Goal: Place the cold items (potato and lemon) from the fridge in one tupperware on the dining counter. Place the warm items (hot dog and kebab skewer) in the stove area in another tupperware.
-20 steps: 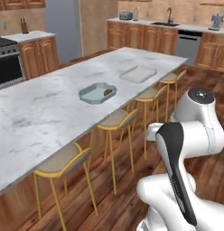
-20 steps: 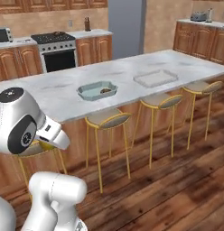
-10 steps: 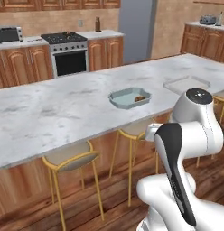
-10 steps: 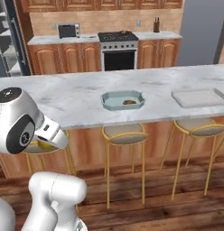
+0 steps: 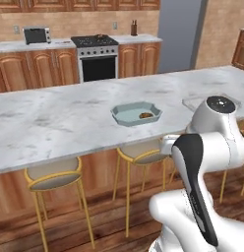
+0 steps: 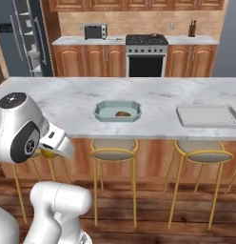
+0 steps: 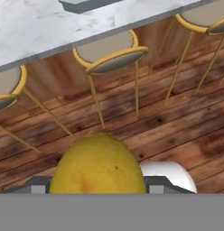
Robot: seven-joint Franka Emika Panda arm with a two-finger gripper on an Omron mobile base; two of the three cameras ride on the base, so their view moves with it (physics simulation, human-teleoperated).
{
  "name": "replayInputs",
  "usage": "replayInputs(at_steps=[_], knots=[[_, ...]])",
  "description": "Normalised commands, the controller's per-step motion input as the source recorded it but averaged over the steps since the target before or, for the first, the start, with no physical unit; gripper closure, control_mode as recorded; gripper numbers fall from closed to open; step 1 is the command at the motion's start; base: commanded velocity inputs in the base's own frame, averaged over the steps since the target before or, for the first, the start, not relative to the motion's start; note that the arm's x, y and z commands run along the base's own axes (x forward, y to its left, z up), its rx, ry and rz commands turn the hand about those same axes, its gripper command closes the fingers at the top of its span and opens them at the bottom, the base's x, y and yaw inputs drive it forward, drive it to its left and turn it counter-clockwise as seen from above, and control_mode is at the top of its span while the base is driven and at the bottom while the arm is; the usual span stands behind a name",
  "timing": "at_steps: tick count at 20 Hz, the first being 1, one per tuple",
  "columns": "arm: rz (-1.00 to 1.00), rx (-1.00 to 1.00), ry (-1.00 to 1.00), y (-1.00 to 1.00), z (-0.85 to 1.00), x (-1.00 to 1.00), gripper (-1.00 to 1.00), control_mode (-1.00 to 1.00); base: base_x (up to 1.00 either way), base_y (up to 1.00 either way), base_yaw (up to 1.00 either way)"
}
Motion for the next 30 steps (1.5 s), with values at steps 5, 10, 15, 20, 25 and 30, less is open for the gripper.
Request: replayInputs(at_steps=[5,10,15,20,25,30], knots=[[0.0,0.0,0.0,0.0,0.0,0.0,1.0,1.0,0.52,-0.27,0.13],[0.0,0.0,0.0,0.0,0.0,0.0,1.0,1.0,0.59,-0.28,-0.07],[0.0,0.0,0.0,0.0,0.0,0.0,1.0,1.0,0.59,-0.06,-0.11],[0.0,0.0,0.0,0.0,0.0,0.0,1.0,1.0,0.87,-0.07,0.0],[0.0,0.0,0.0,0.0,0.0,0.0,1.0,1.0,0.45,-0.03,0.0],[0.0,0.0,0.0,0.0,0.0,0.0,1.0,1.0,0.2,0.0,0.0]])
